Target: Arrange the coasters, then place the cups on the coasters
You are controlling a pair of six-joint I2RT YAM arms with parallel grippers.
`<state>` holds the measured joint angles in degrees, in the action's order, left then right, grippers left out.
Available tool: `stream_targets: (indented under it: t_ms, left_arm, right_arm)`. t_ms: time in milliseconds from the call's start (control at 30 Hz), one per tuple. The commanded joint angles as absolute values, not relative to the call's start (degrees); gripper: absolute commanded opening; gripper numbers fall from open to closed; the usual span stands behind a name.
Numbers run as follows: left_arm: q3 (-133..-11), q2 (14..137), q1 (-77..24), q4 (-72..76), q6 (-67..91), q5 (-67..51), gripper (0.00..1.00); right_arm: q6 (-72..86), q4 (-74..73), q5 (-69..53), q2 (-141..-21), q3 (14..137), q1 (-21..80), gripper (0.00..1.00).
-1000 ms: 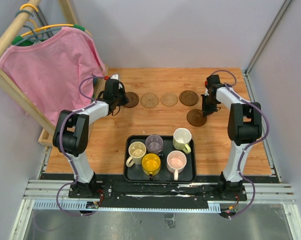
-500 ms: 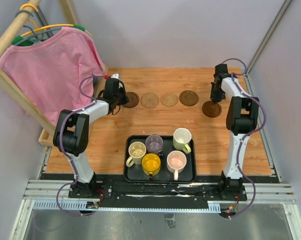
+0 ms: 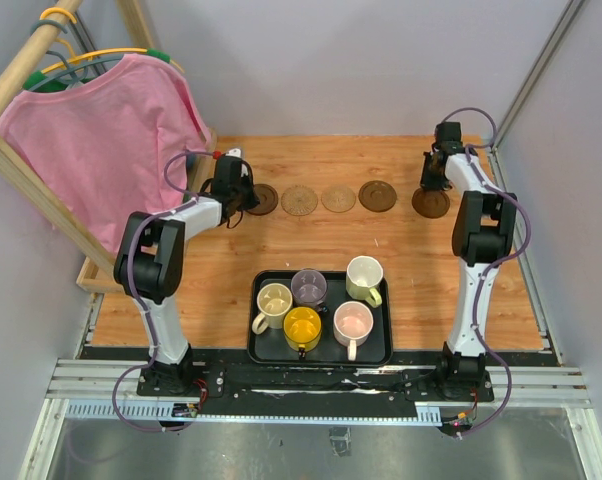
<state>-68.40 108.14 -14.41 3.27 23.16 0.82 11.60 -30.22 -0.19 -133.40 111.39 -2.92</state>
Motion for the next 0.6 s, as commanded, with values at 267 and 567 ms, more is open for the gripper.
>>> stream_targets:
  t_ms: [267, 567]
  left_arm:
    - [-72.08, 110.83, -14.24, 2.81, 22.77, 1.52, 0.01]
    - [-71.59, 110.59, -14.24, 2.81, 22.86, 1.52, 0.00]
  right_arm:
    - [11.47, -25.60, -11.99, -137.16, 112.85, -3.23, 0.01]
    - [11.45, -23.93, -13.95, -132.49, 106.01, -1.82, 0.01]
